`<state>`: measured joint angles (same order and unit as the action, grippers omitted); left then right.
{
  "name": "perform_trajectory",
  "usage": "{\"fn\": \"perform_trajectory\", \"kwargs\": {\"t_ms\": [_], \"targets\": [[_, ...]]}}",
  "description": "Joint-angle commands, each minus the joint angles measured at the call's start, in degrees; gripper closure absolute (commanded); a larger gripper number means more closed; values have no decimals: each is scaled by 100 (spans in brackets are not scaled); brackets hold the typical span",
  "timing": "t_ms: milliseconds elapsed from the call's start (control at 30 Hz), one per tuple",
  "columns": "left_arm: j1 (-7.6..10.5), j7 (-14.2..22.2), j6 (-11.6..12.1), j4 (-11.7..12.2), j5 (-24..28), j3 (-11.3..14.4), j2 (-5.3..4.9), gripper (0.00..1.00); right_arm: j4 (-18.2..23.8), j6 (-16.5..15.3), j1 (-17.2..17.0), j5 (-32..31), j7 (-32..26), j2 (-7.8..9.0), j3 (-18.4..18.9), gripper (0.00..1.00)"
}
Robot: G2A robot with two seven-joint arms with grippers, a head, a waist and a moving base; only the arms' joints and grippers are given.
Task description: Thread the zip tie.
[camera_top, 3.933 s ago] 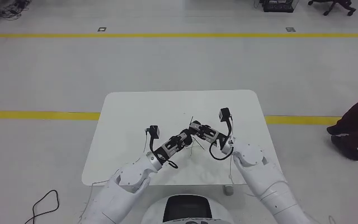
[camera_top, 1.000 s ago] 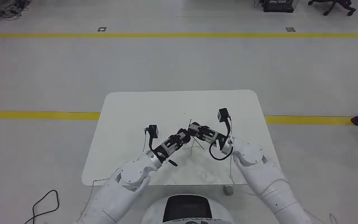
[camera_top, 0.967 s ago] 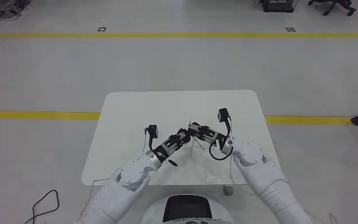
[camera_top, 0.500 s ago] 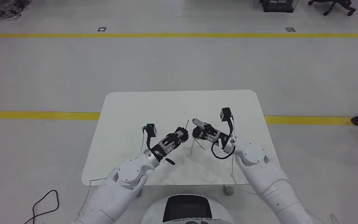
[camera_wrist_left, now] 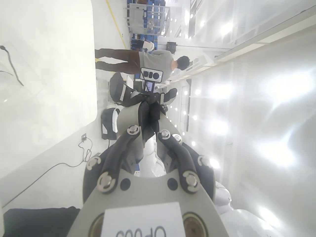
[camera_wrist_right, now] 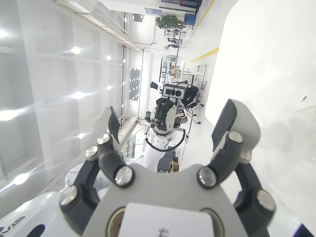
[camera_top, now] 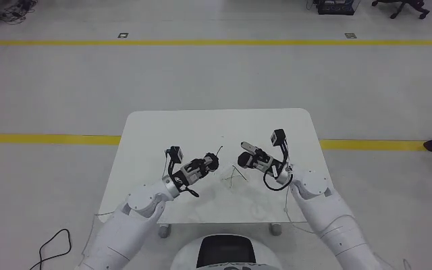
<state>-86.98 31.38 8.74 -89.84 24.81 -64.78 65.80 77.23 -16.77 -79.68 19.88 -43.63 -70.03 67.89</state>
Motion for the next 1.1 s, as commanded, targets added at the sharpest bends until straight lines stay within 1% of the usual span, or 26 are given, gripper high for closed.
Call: {"fn": "perform_trajectory", "kwargs": {"t_ms": [0, 133, 167, 200, 233, 267, 300, 333, 367, 433, 467, 533, 600, 700, 800, 833, 867, 900, 1067], "targets": [[-1, -76, 6, -2, -76, 1, 1, 100, 0, 0, 0, 0, 0, 0, 0, 0], [-1, -76, 6, -2, -76, 1, 1, 100, 0, 0, 0, 0, 0, 0, 0, 0], [4, -146, -39, 34, -39, -5, 4, 100, 2, 11, -6, 23, -1, -1, -2, 0], [13, -139, -86, 58, 119, -18, 8, 100, 3, 52, -16, 177, -86, -1, 8, 0], [44, 17, -168, 111, 376, -63, 5, 100, -115, 156, 19, 504, -404, 12, 80, 0], [86, 172, -206, 158, 490, -127, -8, 100, -262, 249, 105, 628, -720, 36, 152, 0], [116, 334, -235, 201, 585, -182, -21, 100, -384, 231, 199, 697, -1119, 60, 203, 0], [152, 617, -294, 248, 737, -231, -37, 100, -596, 236, 301, 869, -1699, 85, 240, 0], [194, 865, -320, 306, 856, -288, -53, 100, -803, 299, 403, 1041, -2120, 104, 286, 0], [277, 1288, -388, 466, 999, -390, -85, 100, -1196, 190, 574, 1346, -2744, 132, 399, 0], [328, 1578, -415, 567, 1084, -437, -105, 100, -1438, 204, 678, 1476, -3071, 145, 431, 0], [401, 1924, -467, 723, 1185, -500, -131, 100, -1725, 181, 826, 1642, -3554, 157, 444, 0], [469, 2297, -529, 842, 1294, -496, -147, 100, -1842, 165, 925, 1767, -3602, 162, 291, 0], [570, 2736, -571, 985, 1344, -441, -164, 100, -1917, 157, 1038, 1872, -3602, 200, 8, 0], [649, 2986, -573, 1107, 1433, -368, -166, 100, -1988, 128, 1148, 1973, -3602, 241, -319, 0], [676, 2992, -529, 1141, 1386, -351, -167, 100, -2004, 152, 1184, 2015, -3602, 250, -438, 0], [702, 2858, -382, 1164, 1224, -347, -170, 100, -2088, 163, 1236, 2039, -3602, 262, -504, 0], [708, 2582, -155, 1161, 1025, -353, -168, 100, -2132, 162, 1257, 2040, -3602, 265, -511, 0], [708, 2582, -155, 1161, 1025, -353, -168, 100, -2132, 162, 1257, 2040, -3602, 265, -511, 0]]}}
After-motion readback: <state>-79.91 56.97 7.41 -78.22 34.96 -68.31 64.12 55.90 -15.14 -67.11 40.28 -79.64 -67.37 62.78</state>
